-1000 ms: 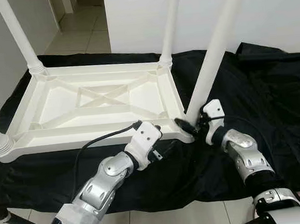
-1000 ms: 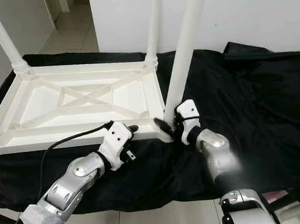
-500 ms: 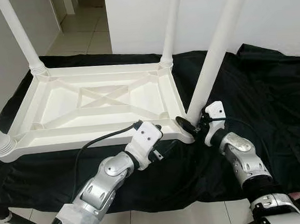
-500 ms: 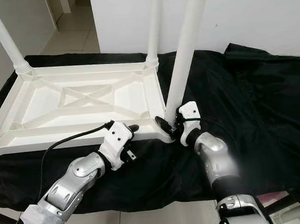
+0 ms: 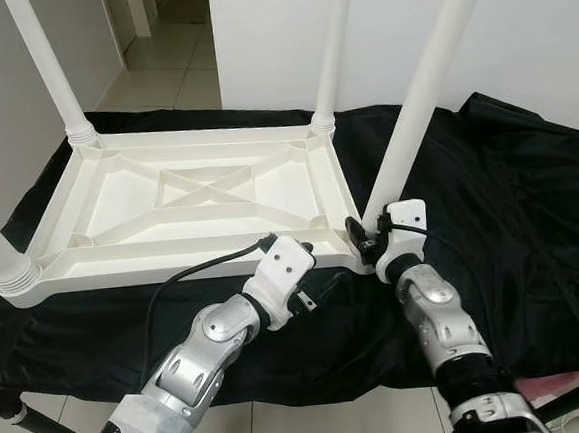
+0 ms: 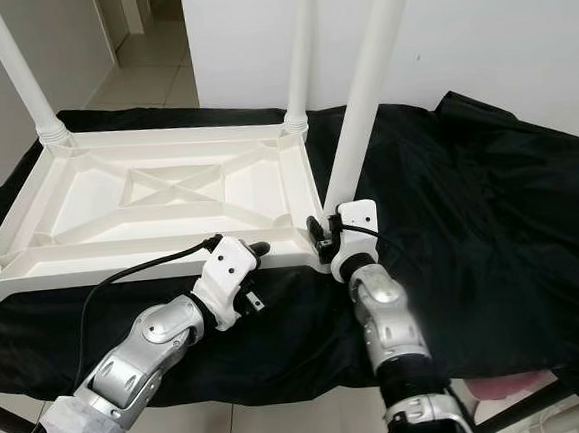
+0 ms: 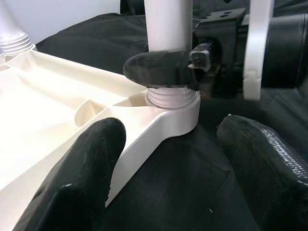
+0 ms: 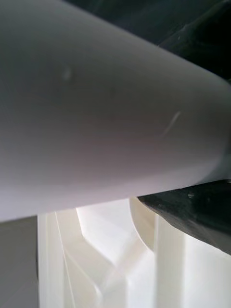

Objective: Building children table

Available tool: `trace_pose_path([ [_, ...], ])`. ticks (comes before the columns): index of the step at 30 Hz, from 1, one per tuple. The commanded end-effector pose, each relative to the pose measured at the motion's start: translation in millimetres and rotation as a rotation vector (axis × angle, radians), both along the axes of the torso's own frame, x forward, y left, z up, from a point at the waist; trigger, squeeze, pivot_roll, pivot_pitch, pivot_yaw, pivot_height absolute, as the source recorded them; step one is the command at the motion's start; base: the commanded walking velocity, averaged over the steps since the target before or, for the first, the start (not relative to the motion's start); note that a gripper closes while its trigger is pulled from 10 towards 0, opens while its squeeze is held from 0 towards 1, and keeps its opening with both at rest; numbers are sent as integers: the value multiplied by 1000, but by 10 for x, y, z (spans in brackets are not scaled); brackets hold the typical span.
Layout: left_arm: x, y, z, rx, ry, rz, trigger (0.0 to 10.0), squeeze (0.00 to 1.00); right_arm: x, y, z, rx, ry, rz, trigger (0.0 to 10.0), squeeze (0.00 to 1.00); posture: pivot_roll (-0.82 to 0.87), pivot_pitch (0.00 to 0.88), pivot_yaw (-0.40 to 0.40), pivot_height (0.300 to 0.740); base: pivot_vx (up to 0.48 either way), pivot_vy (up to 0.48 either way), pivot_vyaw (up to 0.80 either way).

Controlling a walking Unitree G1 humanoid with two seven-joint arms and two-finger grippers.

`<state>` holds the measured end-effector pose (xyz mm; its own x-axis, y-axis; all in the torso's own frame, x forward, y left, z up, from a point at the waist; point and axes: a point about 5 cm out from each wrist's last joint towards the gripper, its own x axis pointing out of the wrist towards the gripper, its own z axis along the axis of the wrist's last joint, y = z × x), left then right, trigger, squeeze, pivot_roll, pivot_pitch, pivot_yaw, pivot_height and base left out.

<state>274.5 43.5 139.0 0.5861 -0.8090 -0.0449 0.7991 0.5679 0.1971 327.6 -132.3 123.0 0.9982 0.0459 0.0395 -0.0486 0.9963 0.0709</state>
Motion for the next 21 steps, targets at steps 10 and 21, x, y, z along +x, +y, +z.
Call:
trace_pose_path([
  [10, -82, -52, -42, 26, 16, -129, 10000, 0, -92, 126, -138, 77, 78, -102, 10000, 0, 10, 8, -65, 740, 0, 0, 0],
  [21, -79, -41, -41, 24, 15, -120, 10000, 0, -109, 77, -75, 76, 53, -63, 10000, 1000, 11, 10, -68, 740, 0, 0, 0],
])
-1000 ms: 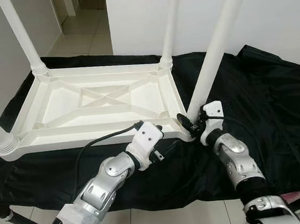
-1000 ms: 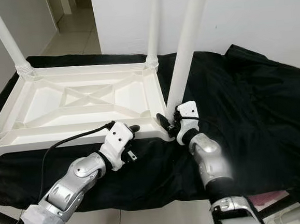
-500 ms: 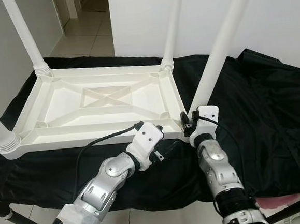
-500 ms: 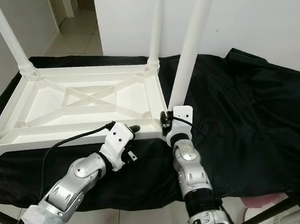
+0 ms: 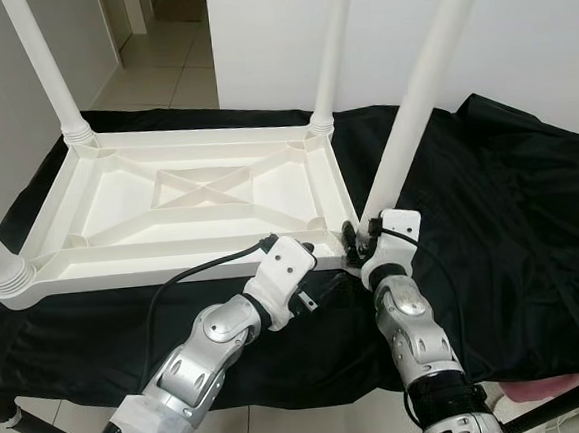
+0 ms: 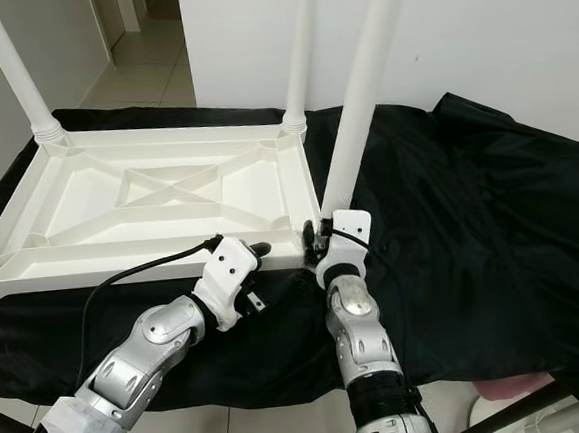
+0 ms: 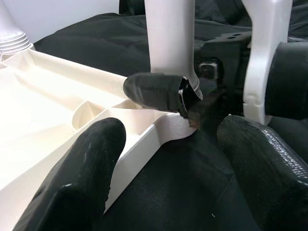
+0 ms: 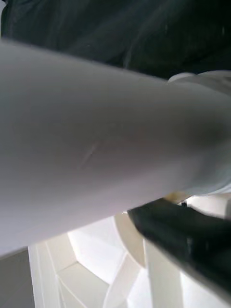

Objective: Building children table

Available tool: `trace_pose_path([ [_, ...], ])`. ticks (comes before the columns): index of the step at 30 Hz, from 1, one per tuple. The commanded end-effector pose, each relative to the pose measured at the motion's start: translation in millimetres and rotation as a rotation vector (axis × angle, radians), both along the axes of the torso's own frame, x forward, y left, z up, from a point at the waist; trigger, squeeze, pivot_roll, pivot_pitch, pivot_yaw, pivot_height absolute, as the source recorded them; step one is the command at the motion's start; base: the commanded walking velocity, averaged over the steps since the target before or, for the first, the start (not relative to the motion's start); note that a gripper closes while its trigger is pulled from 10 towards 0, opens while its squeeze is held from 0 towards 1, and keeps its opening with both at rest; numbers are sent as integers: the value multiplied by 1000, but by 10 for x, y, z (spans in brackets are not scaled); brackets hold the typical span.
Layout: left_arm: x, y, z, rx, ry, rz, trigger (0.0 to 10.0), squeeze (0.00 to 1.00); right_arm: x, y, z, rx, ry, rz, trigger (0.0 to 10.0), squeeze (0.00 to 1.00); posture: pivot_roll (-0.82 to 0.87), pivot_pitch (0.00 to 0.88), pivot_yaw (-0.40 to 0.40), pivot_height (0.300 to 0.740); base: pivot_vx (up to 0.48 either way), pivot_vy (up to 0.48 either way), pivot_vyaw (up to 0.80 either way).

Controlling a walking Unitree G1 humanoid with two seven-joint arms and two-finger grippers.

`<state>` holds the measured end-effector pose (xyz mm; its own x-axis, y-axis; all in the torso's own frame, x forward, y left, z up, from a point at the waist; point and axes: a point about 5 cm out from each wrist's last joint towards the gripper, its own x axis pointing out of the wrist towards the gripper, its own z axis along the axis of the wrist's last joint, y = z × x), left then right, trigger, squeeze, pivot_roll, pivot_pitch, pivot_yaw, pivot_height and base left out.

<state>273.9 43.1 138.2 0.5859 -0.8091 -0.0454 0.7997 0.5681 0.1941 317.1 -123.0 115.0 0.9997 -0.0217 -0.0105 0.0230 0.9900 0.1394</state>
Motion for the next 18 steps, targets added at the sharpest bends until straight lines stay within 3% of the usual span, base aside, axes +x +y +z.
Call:
trace_pose_path([
  [1, -73, -36, -34, 25, 12, -120, 10000, 0, -5, -15, 4, 8, 2, 3, 10000, 1000, 11, 10, -68, 740, 0, 0, 0],
  [2, -78, -35, -34, 23, 14, -118, 10000, 0, -13, -54, 34, -1, -16, 86, 10000, 1000, 8, 19, -68, 740, 0, 0, 0],
  [7, -77, -34, -32, 21, 15, -116, 10000, 0, -17, -96, 51, -19, -27, 151, 10000, 1000, 8, 21, -68, 740, 0, 0, 0],
  [8, -71, -30, -32, 21, 15, -114, 10000, 0, -10, -139, 68, -44, -44, 209, 10000, 0, 8, 21, -68, 740, 0, 0, 0],
  [13, -44, -21, -19, 20, 12, -108, 10000, 0, 24, -293, 82, -123, -85, 366, 10000, 0, 0, 23, -52, 740, 0, 0, 0],
  [18, -20, -21, -3, 21, 7, -106, 10000, 0, 74, -348, 93, -207, -91, 505, 10000, 0, -3, 22, -46, 740, 0, 0, 0],
])
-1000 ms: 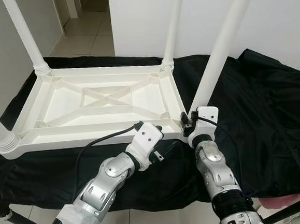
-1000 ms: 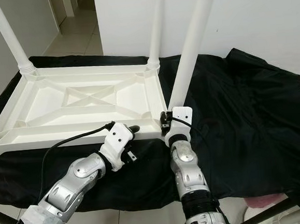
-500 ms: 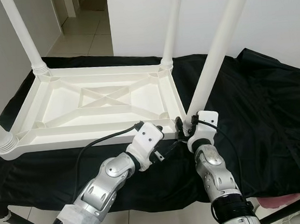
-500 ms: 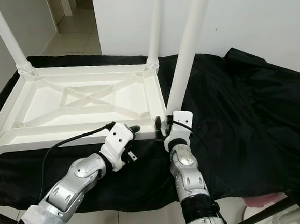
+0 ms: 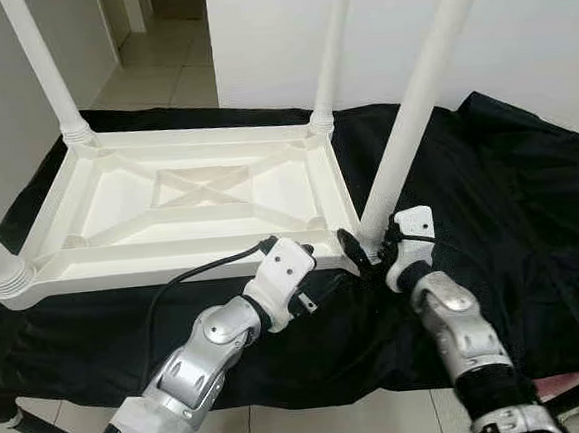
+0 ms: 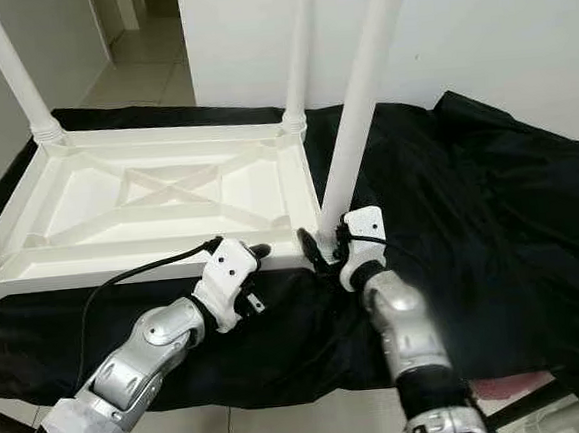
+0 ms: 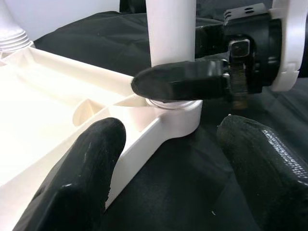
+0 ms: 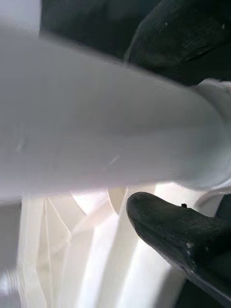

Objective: Building children table

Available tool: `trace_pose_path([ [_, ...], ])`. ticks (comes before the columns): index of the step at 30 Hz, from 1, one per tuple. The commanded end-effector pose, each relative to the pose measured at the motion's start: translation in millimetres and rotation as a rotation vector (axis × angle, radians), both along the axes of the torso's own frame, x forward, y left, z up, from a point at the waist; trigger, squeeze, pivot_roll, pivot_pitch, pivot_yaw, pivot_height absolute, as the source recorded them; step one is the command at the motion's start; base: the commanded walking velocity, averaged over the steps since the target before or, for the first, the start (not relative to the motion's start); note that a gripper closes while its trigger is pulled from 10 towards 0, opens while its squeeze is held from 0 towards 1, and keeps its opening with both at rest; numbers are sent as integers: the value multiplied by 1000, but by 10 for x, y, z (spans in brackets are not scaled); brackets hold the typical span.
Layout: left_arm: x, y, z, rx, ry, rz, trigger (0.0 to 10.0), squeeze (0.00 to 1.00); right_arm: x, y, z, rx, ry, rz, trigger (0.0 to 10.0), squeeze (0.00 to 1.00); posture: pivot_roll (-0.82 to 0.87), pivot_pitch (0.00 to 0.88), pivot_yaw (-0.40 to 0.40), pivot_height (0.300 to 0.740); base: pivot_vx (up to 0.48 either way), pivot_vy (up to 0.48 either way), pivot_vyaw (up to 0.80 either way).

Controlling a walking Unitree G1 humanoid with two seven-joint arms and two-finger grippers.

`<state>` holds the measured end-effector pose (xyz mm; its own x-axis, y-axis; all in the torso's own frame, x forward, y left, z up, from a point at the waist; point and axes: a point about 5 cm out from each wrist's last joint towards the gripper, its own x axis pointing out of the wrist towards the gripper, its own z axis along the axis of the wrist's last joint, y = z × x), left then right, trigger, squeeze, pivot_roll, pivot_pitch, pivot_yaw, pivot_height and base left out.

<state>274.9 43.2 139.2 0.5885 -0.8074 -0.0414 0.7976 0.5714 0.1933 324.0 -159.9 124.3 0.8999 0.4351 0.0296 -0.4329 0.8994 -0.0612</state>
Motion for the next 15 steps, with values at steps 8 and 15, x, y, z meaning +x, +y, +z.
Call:
trace_pose_path([
  [8, 6, -24, 18, 28, -1, -110, 10000, 0, 114, 31, 44, -68, -6, 148, 10000, 0, 13, 13, -43, 740, 0, 0, 0],
  [15, 10, -28, 32, 28, -8, -108, 10000, 0, 198, 68, 20, -104, 12, 190, 3137, 0, 20, 11, -44, 740, 0, 0, 0],
])
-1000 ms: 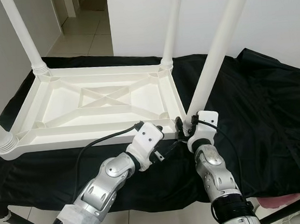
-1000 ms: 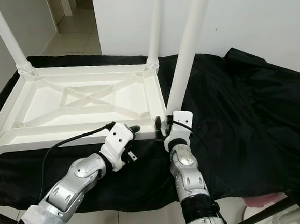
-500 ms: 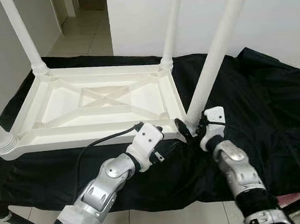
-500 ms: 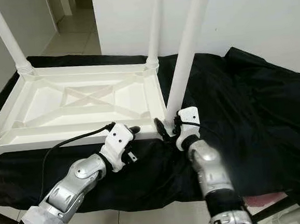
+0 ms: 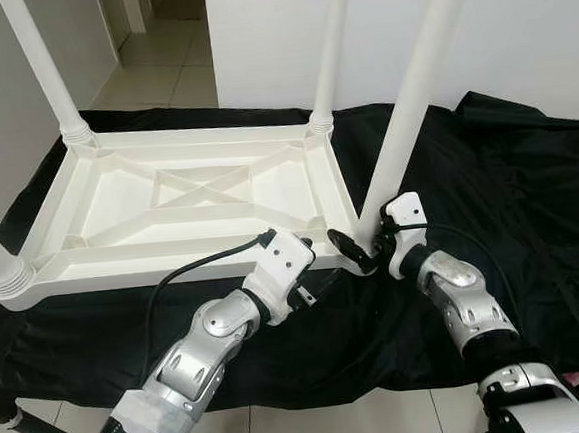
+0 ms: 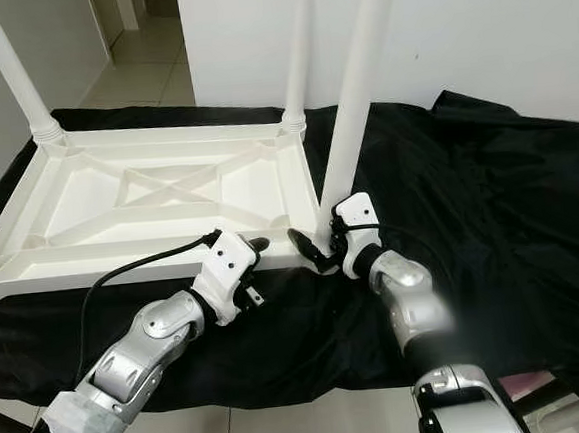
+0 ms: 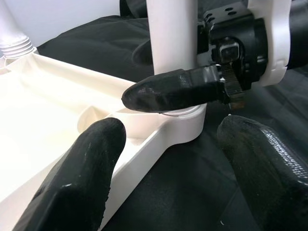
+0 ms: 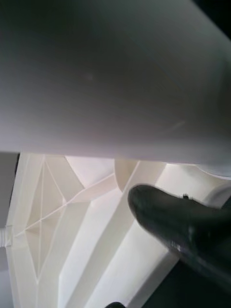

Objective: Building children table

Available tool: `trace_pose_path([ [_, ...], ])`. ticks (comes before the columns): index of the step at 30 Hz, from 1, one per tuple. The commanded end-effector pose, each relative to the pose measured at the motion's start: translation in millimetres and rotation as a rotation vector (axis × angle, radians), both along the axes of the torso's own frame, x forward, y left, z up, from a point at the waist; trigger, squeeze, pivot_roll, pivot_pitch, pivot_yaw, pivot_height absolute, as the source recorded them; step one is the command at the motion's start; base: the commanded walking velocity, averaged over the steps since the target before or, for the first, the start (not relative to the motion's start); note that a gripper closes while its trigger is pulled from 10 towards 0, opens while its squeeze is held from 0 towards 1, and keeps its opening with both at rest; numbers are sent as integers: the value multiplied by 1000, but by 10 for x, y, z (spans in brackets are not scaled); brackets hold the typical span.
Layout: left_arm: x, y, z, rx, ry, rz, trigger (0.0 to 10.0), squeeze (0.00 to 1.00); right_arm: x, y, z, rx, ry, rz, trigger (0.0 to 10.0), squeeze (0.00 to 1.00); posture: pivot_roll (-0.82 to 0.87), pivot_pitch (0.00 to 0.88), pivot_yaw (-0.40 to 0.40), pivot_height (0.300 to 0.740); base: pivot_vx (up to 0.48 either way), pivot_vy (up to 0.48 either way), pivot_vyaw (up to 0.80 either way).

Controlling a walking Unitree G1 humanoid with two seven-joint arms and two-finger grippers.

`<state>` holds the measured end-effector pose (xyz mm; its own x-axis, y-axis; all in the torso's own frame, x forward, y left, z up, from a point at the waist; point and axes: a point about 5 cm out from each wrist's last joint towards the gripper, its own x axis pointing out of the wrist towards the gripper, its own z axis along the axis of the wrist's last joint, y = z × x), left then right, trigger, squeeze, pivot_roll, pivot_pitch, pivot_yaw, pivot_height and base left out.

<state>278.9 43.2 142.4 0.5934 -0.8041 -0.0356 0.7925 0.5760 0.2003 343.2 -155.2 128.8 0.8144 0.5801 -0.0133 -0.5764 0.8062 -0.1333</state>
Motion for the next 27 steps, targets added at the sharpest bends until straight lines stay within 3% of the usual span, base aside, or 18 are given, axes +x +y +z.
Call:
trace_pose_path([
  [1, -30, -28, -1, 29, 1, -114, 10000, 0, 5, 21, -24, -21, 11, 22, 3137, 0, 20, 11, -44, 740, 0, 0, 0],
  [2, -33, -30, -1, 29, 1, -114, 10000, 0, 9, 24, -33, -22, 11, 31, 1922, 0, 20, 11, -44, 740, 0, 0, 0],
  [3, -33, -30, -1, 29, 1, -114, 10000, 0, 9, 24, -33, -22, 11, 31, 1922, 0, 20, 11, -44, 740, 0, 0, 0],
  [4, -38, -26, -5, 30, 1, -113, 10000, 0, 6, 22, -48, -21, 15, 36, 0, 0, 22, 10, -44, 740, 0, 0, 0],
  [13, -39, -12, -13, 30, 5, -108, 10000, 0, -42, -20, -145, -4, 36, 37, 0, 0, 24, 17, -50, 740, 0, 0, 0],
  [14, -41, -14, -15, 29, 5, -108, 10000, 0, -45, -28, -148, 10, 35, 27, 6078, 0, 22, 19, -51, 740, 0, 0, 0],
  [15, -43, -16, -17, 29, 6, -108, 10000, 0, -49, -37, -145, 27, 34, 4, 10000, 0, 21, 20, -49, 740, 0, 0, 0],
  [27, -60, -9, -26, 28, 12, -112, 10000, 0, -50, 21, -124, 94, 11, -222, 10000, 0, 12, 30, -41, 740, 0, 0, 0],
])
